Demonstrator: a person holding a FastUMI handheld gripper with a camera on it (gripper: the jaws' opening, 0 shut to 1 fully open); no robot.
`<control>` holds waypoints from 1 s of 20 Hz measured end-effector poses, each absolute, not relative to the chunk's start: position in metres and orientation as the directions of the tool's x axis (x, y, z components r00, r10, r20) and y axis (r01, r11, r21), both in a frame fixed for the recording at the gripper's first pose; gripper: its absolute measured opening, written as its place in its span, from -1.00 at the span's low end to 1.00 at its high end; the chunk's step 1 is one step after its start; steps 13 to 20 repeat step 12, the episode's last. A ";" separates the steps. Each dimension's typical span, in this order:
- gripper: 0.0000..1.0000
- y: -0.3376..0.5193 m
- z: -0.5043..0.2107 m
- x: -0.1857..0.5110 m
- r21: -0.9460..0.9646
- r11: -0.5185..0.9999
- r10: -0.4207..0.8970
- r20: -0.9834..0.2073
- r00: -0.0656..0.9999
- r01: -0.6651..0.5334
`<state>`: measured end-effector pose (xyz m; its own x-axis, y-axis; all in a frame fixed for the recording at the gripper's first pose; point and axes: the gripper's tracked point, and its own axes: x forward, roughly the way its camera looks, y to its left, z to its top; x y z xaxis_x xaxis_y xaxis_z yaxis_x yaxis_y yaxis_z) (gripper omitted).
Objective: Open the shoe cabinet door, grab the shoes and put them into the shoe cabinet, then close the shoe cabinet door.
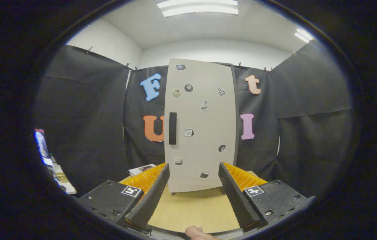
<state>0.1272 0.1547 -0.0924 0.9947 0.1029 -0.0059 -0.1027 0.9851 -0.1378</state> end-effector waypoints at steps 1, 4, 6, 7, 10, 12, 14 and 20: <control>0.93 0.152 -0.092 0.126 -0.137 0.986 0.096 -0.002 0.995 -0.096; 0.94 0.145 -0.091 0.125 -0.132 0.988 0.082 0.003 0.997 -0.081; 0.94 0.142 -0.092 0.127 -0.136 0.988 0.072 0.006 0.997 -0.071; 0.94 0.144 -0.094 0.128 -0.127 0.989 0.082 0.001 0.997 -0.081; 0.93 0.149 -0.100 0.129 -0.119 0.987 0.105 -0.017 0.994 -0.106; 0.94 0.147 -0.102 0.130 -0.139 0.985 0.098 -0.022 0.995 -0.100; 0.94 0.147 -0.102 0.130 -0.139 0.985 0.098 -0.022 0.995 -0.100; 0.94 0.147 -0.102 0.130 -0.139 0.985 0.098 -0.022 0.995 -0.100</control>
